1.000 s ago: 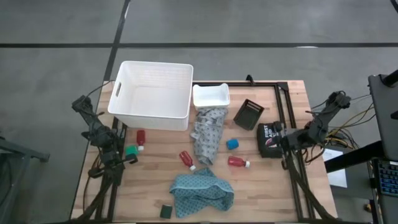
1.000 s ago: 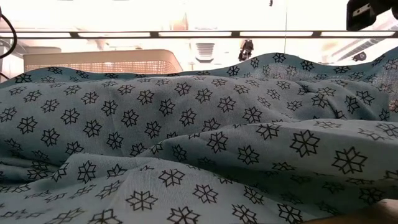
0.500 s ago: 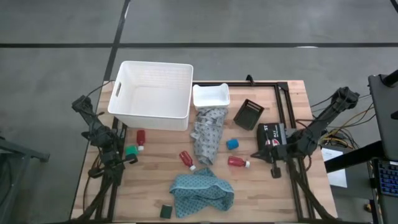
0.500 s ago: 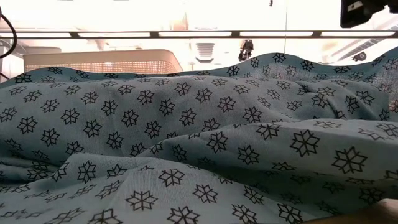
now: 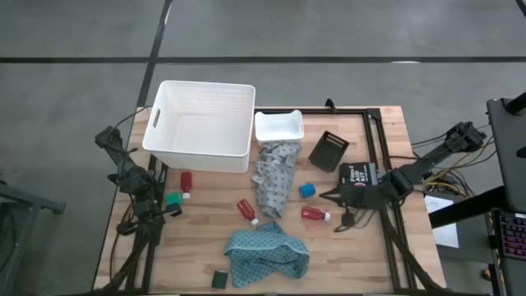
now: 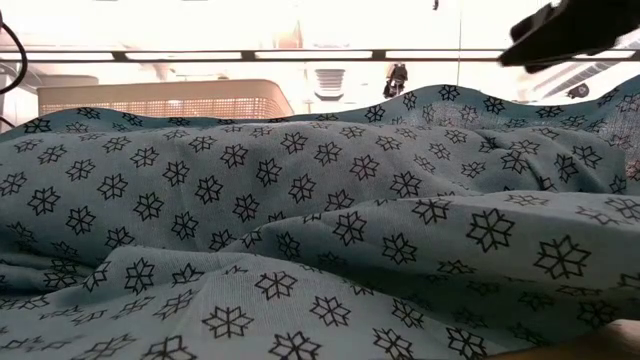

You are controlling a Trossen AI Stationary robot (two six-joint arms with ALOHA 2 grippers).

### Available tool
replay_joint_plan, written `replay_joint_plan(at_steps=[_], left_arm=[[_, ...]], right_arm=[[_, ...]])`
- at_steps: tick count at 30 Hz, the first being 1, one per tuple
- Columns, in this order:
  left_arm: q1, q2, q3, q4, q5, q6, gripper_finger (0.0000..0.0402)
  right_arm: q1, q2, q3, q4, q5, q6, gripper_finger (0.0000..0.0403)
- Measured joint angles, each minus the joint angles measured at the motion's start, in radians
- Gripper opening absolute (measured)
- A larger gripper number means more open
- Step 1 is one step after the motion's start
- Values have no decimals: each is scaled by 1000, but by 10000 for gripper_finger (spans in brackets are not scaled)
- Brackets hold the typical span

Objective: Pick & Place Medicine items
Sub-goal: Put the blue bandage into the black bin

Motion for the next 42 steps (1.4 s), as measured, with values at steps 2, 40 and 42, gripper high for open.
replay_joint_plan(at_steps=[2, 40, 42], left_arm=[[0, 0, 0, 0, 0, 0, 23], [0, 0, 0, 0, 0, 0, 23], [0, 0, 0, 0, 0, 0, 23]], right_arm=[[-44, 35, 16, -8, -23, -35, 8], [-387, 413, 73, -123, -416, -272, 293], [-403, 435, 73, -113, -417, -297, 294]])
